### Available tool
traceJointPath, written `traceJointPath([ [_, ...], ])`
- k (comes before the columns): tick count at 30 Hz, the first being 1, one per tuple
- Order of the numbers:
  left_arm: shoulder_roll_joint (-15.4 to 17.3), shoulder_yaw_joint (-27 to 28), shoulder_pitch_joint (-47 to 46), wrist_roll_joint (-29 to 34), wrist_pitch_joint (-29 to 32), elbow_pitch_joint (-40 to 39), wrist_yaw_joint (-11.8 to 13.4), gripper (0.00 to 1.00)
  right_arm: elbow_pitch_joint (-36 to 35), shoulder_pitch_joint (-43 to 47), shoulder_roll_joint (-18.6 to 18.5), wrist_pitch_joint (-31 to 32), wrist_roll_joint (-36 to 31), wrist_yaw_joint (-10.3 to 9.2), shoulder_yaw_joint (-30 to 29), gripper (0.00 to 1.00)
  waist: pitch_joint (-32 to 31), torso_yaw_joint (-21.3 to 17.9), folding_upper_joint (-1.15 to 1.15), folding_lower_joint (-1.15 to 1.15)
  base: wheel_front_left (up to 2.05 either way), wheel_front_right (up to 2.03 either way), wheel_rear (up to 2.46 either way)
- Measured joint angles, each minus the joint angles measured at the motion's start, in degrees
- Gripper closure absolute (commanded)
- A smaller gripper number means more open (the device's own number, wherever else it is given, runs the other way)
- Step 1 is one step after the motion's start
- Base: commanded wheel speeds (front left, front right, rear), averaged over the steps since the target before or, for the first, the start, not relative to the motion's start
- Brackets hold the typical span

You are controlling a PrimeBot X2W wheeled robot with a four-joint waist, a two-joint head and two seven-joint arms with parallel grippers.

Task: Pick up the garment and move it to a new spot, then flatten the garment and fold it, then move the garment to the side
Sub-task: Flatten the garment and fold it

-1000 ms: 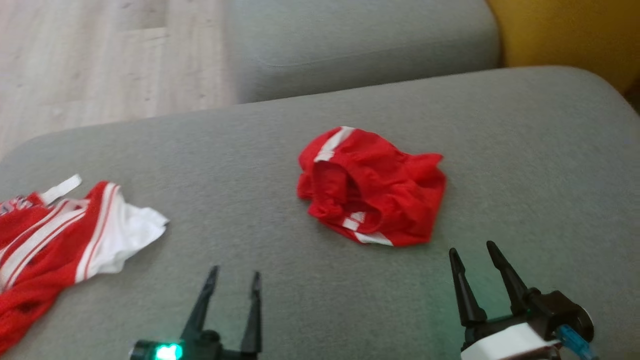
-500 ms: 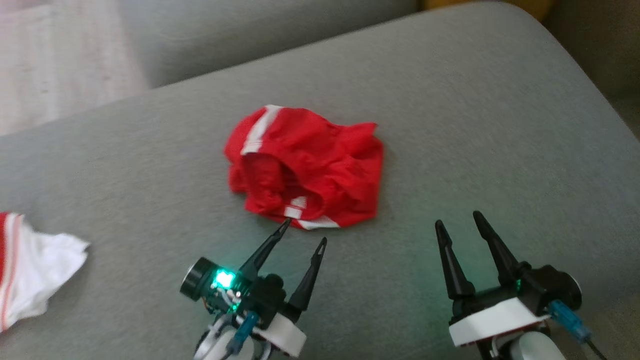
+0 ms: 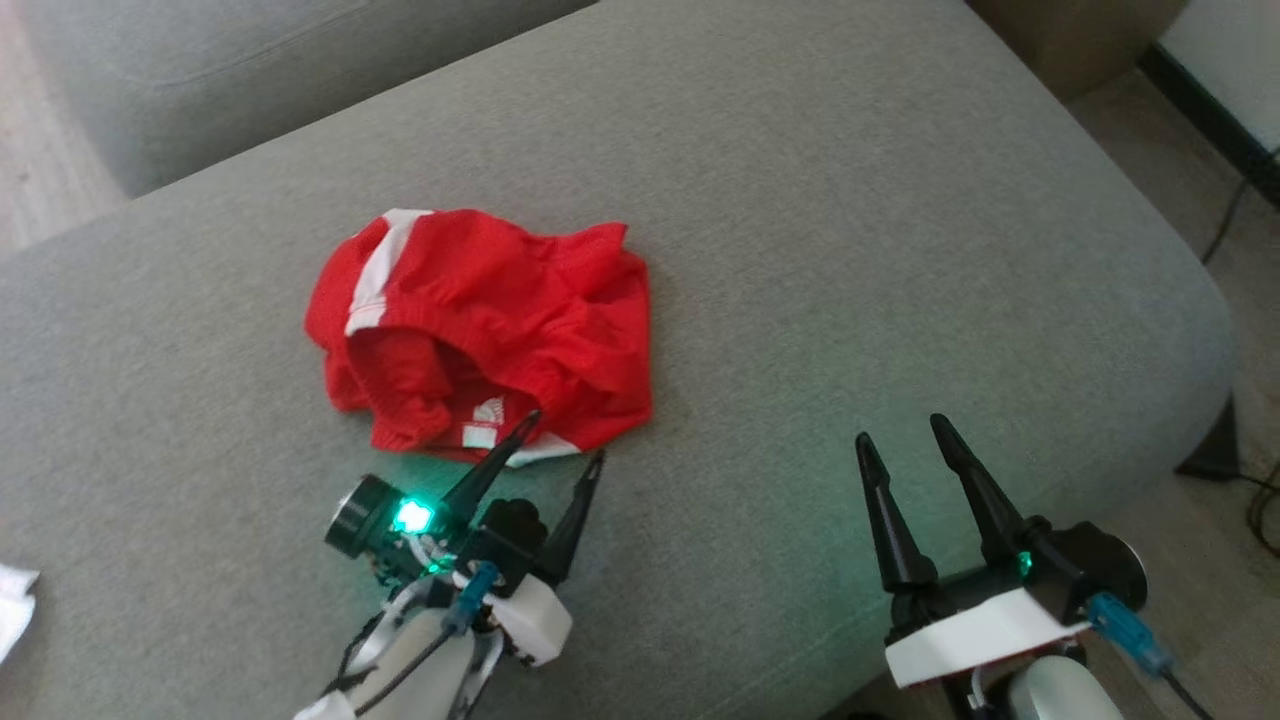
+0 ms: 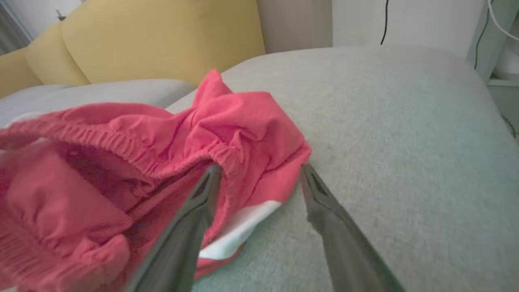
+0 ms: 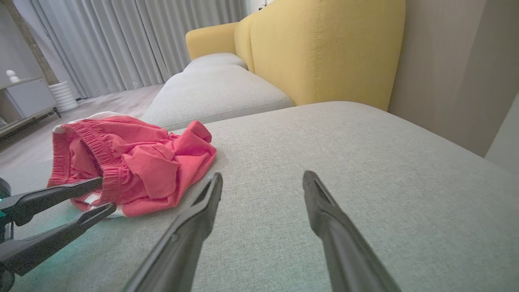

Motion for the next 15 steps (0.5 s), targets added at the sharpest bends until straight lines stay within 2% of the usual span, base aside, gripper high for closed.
traceJointPath([
  [4, 0.1, 0.2, -1.57, -0.52, 0.0, 3.47, 1.3, 0.0, 0.0, -0.06, -0.01, 0.0, 0.09, 0.0, 0.26, 0.0, -0.17, -1.19, 0.0, 0.0, 0.0, 0.0, 0.0],
  [5, 0.09, 0.22, -2.33, -0.91, 0.01, 3.89, 1.27, 0.15, 0.0, -0.07, -0.01, 0.0, 0.31, 0.0, 0.31, 0.0, -0.17, -1.41, 0.0, 0.0, 0.0, 0.0, 0.0],
  [6, 0.07, 0.22, -3.12, -1.21, 0.01, 3.88, 1.25, 0.65, 0.0, -0.07, -0.01, 0.0, 0.4, 0.0, 0.34, 0.0, -0.17, -1.61, 0.0, 0.0, 0.0, 0.0, 0.0],
  [7, 0.08, 0.21, -3.88, -1.52, 0.01, 3.65, 1.09, 1.0, 0.0, -0.07, -0.01, 0.0, 0.42, 0.0, 0.35, 0.0, -0.18, -1.79, 0.0, 0.0, 0.0, 0.0, 0.0],
  [15, -0.56, -1.31, -7.0, -4.83, 0.01, -2.74, -4.37, 1.0, 0.01, -0.06, 0.0, 0.0, 0.42, 0.0, -0.2, 0.0, -1.32, -2.04, 0.0, 0.0, 0.0, 0.0, 0.0],
])
